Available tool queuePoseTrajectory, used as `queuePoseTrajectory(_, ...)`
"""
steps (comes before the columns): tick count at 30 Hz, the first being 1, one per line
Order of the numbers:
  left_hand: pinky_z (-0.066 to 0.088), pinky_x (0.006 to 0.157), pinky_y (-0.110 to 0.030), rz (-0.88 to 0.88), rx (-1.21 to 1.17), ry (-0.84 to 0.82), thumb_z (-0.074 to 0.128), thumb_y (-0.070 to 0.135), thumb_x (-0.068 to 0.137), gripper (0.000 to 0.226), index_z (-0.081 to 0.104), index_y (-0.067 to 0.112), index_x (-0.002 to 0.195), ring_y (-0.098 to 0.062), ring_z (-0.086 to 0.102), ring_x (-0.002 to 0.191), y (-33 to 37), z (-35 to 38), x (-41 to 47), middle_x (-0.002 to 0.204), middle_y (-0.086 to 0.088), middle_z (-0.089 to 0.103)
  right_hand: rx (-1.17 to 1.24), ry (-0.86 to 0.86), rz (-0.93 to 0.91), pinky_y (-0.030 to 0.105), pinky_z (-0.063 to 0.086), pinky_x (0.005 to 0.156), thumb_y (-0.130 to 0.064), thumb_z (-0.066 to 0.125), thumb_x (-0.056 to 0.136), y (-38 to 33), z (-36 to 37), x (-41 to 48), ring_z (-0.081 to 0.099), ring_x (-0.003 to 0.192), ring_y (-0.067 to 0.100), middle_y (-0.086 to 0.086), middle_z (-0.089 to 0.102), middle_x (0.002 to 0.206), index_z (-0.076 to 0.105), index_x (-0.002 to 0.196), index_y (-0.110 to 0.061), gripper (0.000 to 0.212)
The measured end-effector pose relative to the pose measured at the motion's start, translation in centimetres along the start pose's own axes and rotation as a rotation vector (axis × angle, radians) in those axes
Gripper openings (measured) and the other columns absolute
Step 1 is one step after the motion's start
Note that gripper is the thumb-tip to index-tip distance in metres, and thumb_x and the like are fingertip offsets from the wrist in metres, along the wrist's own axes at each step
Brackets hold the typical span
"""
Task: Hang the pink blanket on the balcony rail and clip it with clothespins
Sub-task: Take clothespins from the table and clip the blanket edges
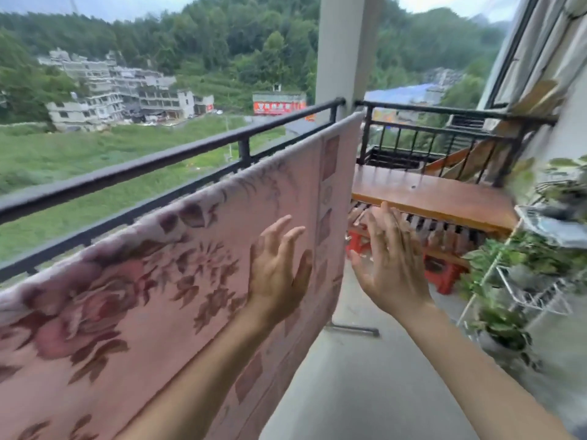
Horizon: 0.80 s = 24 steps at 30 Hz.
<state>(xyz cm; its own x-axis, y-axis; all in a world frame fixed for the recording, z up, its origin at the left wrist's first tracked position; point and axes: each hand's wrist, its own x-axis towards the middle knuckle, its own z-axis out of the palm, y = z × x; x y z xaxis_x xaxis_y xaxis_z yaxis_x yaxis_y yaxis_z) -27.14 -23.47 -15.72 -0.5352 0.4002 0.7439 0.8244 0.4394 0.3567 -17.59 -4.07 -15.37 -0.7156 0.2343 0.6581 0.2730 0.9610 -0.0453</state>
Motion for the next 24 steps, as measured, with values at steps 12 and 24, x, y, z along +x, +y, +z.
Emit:
queuePoseTrajectory(12, 0.025, 0.113, -0.051, 0.137, -0.029, -0.183, 0.047, 0.039, 0.096, 0.056, 0.037, 0.018, 0.147, -0.031, 0.023, 0.144, 7.2, 31.2, 19.2, 0.157, -0.012, 0.024, -0.169, 0.038, 0.349, 0.047, 0.015, 0.121, -0.047, 0.047, 0.092, 30.9, 7.2, 8.4, 0.021, 0.148, 0.033, 0.019, 0.020, 0.161, 0.027, 0.154, -0.011, 0.074)
queuePoseTrajectory(24, 0.020, 0.117, -0.050, 0.032, 0.055, -0.246, 0.040, 0.047, 0.098, 0.061, 0.026, 0.024, 0.152, -0.028, 0.014, 0.148, 4.3, 52.4, 36.7, 0.161, -0.010, 0.016, -0.070, -0.063, 0.329, 0.050, 0.021, 0.119, -0.044, 0.053, 0.092, 49.8, 21.1, 26.5, 0.021, 0.148, 0.032, 0.015, 0.019, 0.162, 0.023, 0.156, -0.017, 0.076)
